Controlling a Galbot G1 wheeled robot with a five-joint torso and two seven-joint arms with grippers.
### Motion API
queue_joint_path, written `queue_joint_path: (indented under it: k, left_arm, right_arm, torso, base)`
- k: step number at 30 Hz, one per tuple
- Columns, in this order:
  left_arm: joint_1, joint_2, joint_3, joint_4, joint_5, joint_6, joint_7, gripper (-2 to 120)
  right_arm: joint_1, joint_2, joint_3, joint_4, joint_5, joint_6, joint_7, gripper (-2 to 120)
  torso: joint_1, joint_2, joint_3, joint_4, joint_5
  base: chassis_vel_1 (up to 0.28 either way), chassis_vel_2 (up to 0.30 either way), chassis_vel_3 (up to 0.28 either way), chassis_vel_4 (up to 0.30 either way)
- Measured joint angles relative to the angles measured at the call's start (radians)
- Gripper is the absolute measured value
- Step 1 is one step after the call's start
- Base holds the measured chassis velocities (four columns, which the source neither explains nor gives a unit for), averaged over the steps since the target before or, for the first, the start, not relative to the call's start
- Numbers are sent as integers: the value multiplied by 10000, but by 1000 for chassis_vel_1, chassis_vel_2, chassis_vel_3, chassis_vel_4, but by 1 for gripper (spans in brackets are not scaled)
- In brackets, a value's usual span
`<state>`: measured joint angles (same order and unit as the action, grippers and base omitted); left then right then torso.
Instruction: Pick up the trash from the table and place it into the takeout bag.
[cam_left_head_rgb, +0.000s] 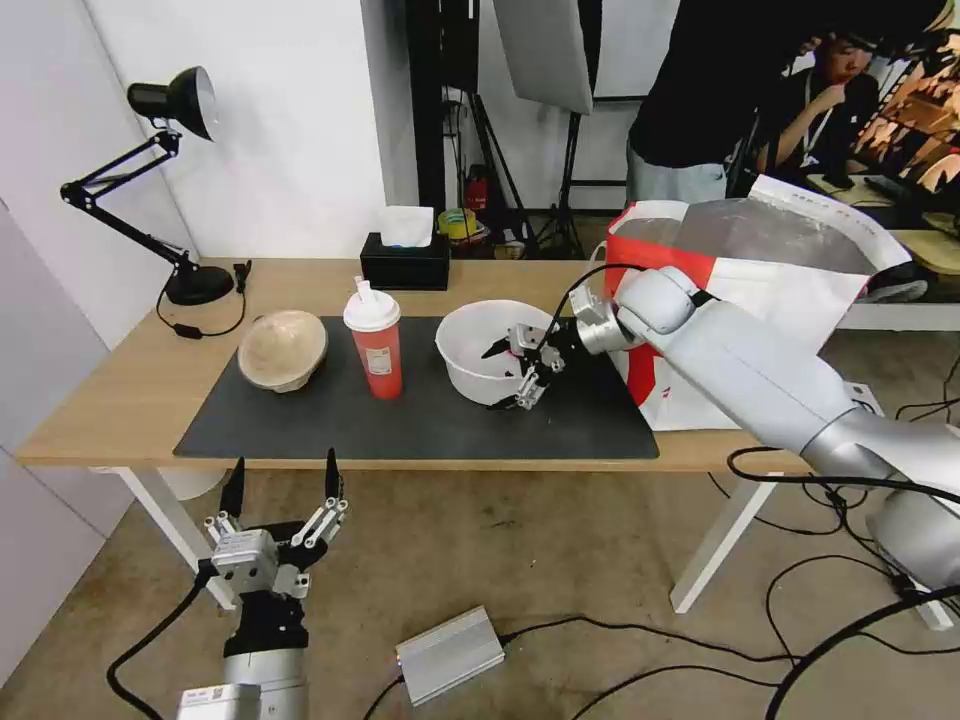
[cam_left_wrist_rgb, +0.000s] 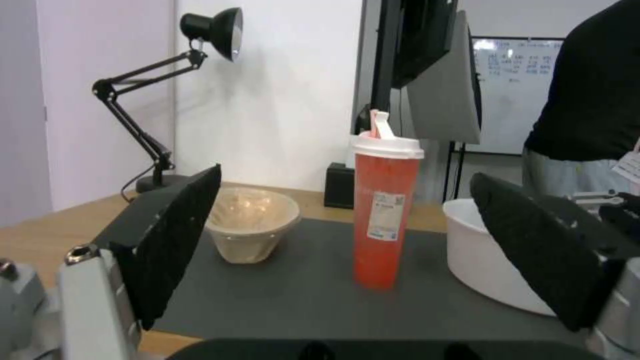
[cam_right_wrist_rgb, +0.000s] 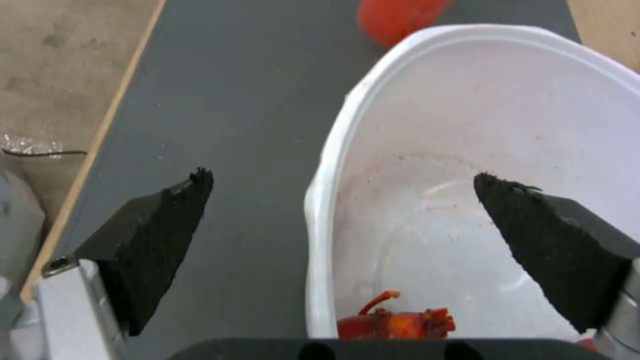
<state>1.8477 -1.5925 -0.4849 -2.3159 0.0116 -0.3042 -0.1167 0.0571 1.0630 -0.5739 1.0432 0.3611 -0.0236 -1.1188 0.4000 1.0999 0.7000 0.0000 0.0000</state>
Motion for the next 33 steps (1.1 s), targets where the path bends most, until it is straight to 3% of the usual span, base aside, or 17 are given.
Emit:
queue_joint_path:
  k: [22,26,33]
  left_arm:
    - [31,-4,14,-13,31,-52,-4,100]
    - [30,-4,35,-13,31,-58,-4,100]
    - [26,-3,51,0,26,-85,-9,100]
  right_arm:
    - [-177,272,237,-678,-569,353,-150,99]
    - [-180,298,238,-804,-601,359,-161,88]
    - [-215,309,250,-921,-592,359,-227,59]
  torso:
    - [-2,1,-1,-1,-1]
    - [-3,1,-1,0,-1]
    - [-1,1,1,0,1]
  base:
    - [0,0,0,0]
    - [0,0,0,0]
    - [0,0,0,0]
